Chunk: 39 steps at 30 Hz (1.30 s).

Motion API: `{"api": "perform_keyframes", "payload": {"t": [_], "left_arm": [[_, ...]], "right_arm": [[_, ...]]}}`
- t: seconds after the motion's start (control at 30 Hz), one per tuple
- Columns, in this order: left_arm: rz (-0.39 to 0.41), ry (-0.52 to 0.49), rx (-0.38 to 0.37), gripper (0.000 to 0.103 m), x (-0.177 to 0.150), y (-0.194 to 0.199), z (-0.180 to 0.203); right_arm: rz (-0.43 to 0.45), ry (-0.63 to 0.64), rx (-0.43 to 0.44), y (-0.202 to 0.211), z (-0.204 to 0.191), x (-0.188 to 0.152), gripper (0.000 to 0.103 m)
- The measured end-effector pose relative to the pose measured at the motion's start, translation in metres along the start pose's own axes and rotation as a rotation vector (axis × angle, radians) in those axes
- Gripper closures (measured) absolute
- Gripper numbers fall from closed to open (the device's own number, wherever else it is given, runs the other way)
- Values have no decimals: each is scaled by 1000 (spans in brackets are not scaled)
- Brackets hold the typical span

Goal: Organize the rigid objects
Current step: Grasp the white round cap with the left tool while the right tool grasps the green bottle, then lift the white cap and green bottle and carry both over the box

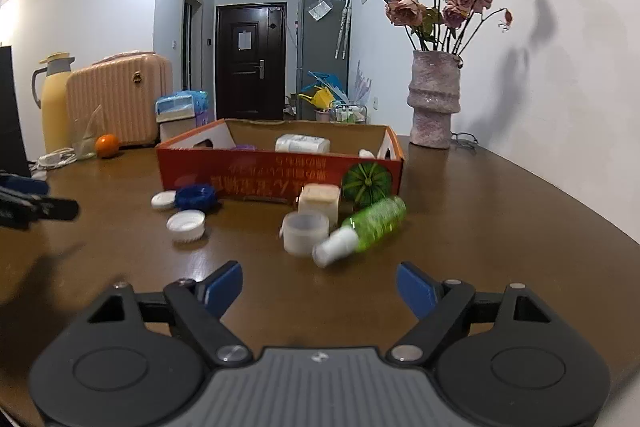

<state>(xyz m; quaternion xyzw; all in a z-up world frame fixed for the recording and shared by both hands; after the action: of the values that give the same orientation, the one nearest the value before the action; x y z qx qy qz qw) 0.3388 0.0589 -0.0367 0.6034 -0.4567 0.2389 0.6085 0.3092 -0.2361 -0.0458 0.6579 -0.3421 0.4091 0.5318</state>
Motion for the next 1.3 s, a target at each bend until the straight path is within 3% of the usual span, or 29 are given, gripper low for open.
{"api": "perform_keyframes", "payload": {"t": [0.1,0.23,0.4,0.47,0.53,0.6,0.8,0.93,1.1,1.3], "left_arm": [[-69,-7,-41,29,10,-39,-5],[-120,0,-63,30,21,-82,-14],[-154,23,-68,38,26,-116,-24],[-137,23,-76,40,27,-121,-25],[-122,11,-77,45,29,-125,-24],[-111,3,-89,61,31,-128,-24],[-110,-5,-91,63,33,-127,-21],[-120,10,-89,63,32,-122,-22],[-76,45,-74,63,33,-89,-22],[-6,101,-15,63,20,-32,-8]], "right_arm": [[-6,36,11,-25,-4,15,20],[-22,69,15,-59,-6,30,21],[-57,-65,-26,-98,25,48,29],[-74,-100,-47,-112,39,49,38],[-95,-112,-64,-124,49,48,42],[-116,-122,-87,-132,56,47,47],[-161,-109,-87,-148,59,44,56],[-191,-77,-112,-149,54,41,73],[-188,-51,-111,-133,48,33,73],[-115,-121,-50,-88,49,28,73]]}}
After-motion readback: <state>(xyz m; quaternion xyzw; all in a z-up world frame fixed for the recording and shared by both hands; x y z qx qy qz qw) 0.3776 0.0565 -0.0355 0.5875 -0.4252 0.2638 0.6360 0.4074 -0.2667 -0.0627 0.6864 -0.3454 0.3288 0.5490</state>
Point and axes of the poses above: each gripper's, at about its wrist camera, not at the fingertips, and y roughly against the way its jaws point, z to its right, x to its top, the point moved 3 cm from there along -y, roughly the way its jaws point, and after that the axes turned 6 degrees about -y, right-handed, at the moved point
